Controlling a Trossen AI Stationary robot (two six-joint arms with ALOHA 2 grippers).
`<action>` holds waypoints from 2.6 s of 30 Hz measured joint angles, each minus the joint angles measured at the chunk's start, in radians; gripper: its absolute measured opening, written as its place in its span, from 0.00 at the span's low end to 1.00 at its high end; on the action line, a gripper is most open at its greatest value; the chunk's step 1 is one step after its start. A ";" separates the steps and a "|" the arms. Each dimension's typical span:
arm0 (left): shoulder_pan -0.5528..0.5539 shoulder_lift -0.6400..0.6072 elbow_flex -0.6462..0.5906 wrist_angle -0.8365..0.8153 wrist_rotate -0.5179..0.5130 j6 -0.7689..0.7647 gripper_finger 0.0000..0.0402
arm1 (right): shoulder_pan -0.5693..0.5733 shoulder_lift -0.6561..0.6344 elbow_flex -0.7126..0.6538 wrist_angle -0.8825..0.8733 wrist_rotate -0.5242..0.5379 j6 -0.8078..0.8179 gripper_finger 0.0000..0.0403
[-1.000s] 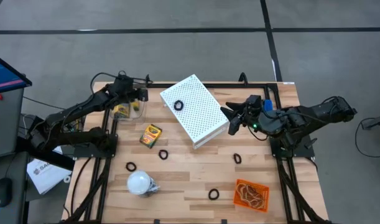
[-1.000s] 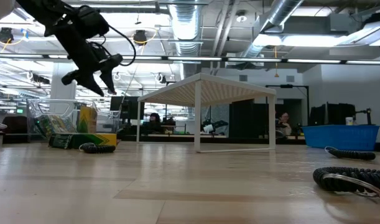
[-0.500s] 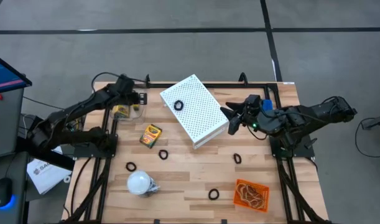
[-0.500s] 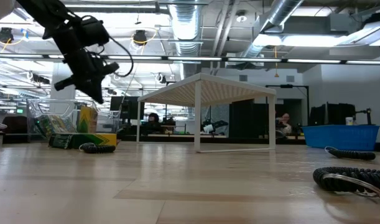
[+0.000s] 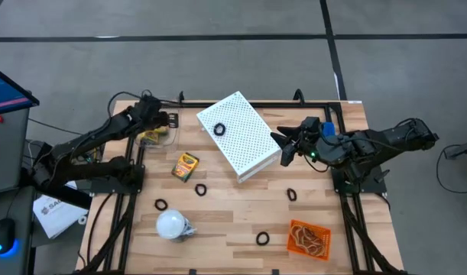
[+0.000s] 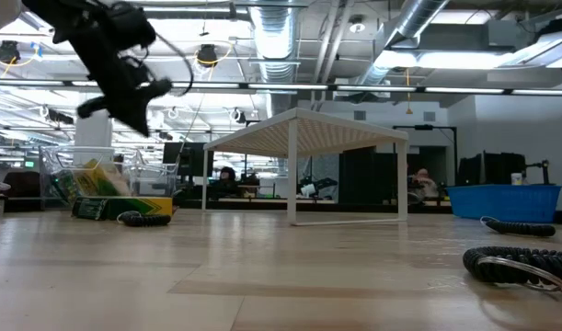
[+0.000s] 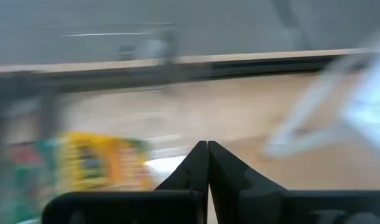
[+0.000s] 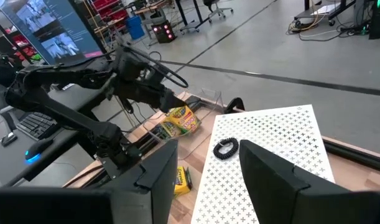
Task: Pick & Place Office Desk Supplies
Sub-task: Put the crayon box into the transparent bin
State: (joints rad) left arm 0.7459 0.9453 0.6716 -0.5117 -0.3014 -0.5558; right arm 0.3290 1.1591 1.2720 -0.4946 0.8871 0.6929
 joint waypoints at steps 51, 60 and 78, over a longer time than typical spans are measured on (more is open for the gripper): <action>-0.712 0.158 0.354 -0.461 0.288 -0.207 0.99 | 0.018 0.000 0.000 -0.083 -0.079 0.015 0.42; -0.712 0.204 0.303 -0.554 0.329 -0.318 1.00 | 0.018 0.000 0.000 -0.108 -0.081 0.007 0.42; -0.711 0.474 0.214 -0.435 0.218 -0.355 1.00 | 0.018 -0.001 0.000 -0.127 -0.105 0.015 0.42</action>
State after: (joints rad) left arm 0.0353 1.4190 0.8860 -0.9467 -0.0834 -0.9104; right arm 0.3466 1.1584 1.2724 -0.6216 0.7822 0.7074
